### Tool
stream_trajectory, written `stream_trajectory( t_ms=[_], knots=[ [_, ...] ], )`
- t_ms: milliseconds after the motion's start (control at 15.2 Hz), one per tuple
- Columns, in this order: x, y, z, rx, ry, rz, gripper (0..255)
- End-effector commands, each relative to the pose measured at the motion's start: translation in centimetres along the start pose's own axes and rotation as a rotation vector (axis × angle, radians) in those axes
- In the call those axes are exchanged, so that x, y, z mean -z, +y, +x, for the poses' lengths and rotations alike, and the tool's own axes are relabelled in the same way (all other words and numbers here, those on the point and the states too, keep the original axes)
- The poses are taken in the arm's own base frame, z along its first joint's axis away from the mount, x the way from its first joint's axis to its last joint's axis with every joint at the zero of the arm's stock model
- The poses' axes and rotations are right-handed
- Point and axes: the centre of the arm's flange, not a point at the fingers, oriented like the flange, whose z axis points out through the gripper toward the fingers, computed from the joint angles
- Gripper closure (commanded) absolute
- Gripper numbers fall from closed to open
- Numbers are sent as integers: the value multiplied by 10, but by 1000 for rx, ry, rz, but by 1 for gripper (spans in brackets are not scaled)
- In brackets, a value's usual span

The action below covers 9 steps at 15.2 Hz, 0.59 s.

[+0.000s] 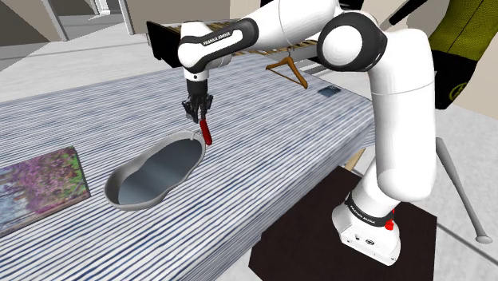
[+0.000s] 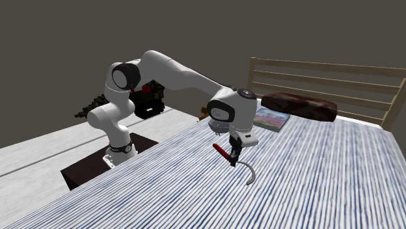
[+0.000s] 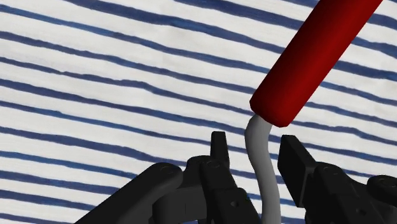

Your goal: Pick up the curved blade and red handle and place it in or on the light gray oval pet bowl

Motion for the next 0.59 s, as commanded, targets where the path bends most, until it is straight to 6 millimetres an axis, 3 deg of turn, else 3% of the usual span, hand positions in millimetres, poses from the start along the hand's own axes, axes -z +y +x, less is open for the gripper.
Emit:
stream_trajectory(
  t_ms=[0,528],
  knots=[
    [-3,-3,-1,4,-5,3,255],
    [2,-4,-1,4,-5,3,255]
  ],
)
